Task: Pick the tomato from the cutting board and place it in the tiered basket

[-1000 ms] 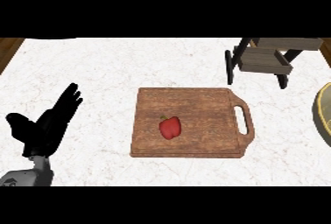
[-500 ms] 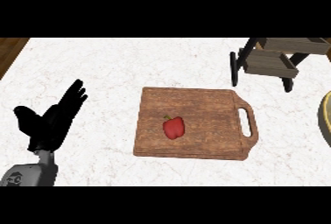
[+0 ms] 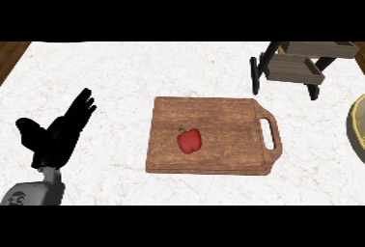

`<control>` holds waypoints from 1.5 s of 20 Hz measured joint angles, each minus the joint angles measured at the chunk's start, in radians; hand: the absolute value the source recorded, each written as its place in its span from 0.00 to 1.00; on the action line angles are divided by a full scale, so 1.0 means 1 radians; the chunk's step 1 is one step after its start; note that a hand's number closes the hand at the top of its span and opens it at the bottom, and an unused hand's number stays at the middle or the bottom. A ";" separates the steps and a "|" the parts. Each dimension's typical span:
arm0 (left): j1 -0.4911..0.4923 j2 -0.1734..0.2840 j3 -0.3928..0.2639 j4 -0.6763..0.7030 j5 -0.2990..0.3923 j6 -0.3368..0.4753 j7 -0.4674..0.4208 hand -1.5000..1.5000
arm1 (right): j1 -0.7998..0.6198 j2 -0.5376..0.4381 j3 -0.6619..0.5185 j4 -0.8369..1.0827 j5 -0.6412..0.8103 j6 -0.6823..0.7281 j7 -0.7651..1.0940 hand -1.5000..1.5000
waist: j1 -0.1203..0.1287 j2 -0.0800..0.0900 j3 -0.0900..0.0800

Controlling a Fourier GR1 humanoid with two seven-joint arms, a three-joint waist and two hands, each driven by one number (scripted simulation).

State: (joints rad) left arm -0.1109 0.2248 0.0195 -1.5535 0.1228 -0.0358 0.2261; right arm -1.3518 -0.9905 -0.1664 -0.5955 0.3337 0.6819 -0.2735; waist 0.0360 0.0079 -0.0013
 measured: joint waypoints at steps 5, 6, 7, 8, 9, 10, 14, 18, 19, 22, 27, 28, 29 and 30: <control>0.015 0.001 0.011 0.007 -0.003 -0.008 -0.015 0.50 | -0.040 0.062 0.023 0.034 0.038 -0.021 0.048 1.00 | -0.008 -0.002 0.000; 0.014 0.002 0.016 0.013 -0.001 -0.011 -0.021 0.50 | -0.046 0.069 0.027 0.043 0.047 -0.023 0.051 1.00 | -0.009 -0.001 0.000; 0.006 0.004 0.018 0.022 -0.007 -0.009 -0.022 0.50 | -0.059 0.078 0.029 0.046 0.051 -0.022 0.067 1.00 | -0.011 -0.002 0.000; 0.014 0.012 0.028 0.017 0.002 -0.020 -0.023 0.50 | -0.061 0.082 0.030 0.050 0.056 -0.022 0.069 1.00 | -0.012 -0.002 0.000; 0.013 0.012 0.030 0.017 0.003 -0.021 -0.020 0.50 | -0.065 0.087 0.032 0.051 0.062 -0.023 0.072 1.00 | -0.013 -0.003 0.000; 0.008 0.015 0.036 0.023 0.007 -0.026 -0.022 0.50 | -0.060 0.101 0.035 0.052 0.067 -0.032 0.068 1.00 | -0.014 -0.003 0.000; 0.024 0.009 0.033 -0.009 0.007 -0.026 -0.007 0.50 | -0.053 0.142 0.048 0.066 0.104 -0.096 0.043 1.00 | -0.010 -0.001 0.001; 0.019 0.010 0.031 -0.017 0.003 -0.030 0.008 0.50 | -0.054 0.183 0.054 0.083 0.136 -0.164 0.038 1.00 | -0.011 -0.001 0.001; 0.027 0.003 0.027 -0.020 0.001 -0.029 0.002 0.50 | -0.053 0.192 0.056 0.092 0.145 -0.186 0.033 1.00 | -0.009 -0.001 0.001; 0.036 -0.002 0.026 -0.024 -0.003 -0.031 0.001 0.50 | -0.045 0.223 0.054 0.105 0.164 -0.252 0.019 1.00 | -0.009 -0.001 0.001; 0.025 0.005 0.039 -0.006 0.001 -0.044 -0.007 0.50 | -0.050 0.277 -0.006 0.140 0.133 -0.359 0.025 0.00 | -0.010 0.000 0.001; 0.017 0.007 0.044 0.009 0.001 -0.047 -0.012 0.50 | -0.060 0.282 -0.009 0.146 0.134 -0.363 0.029 0.00 | -0.010 0.000 0.001; 0.002 0.006 0.043 0.015 -0.004 -0.044 -0.007 0.50 | -0.065 0.291 -0.011 0.155 0.137 -0.376 0.027 0.00 | -0.010 0.001 0.001; 0.005 0.004 0.040 0.012 -0.006 -0.046 -0.009 0.50 | -0.063 0.298 -0.010 0.163 0.142 -0.390 0.018 0.00 | -0.009 0.001 0.001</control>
State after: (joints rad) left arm -0.1063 0.2286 0.0592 -1.5415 0.1173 -0.0815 0.2173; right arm -1.4150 -0.6927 -0.1766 -0.4325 0.4760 0.2919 -0.2555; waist 0.0269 0.0087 -0.0004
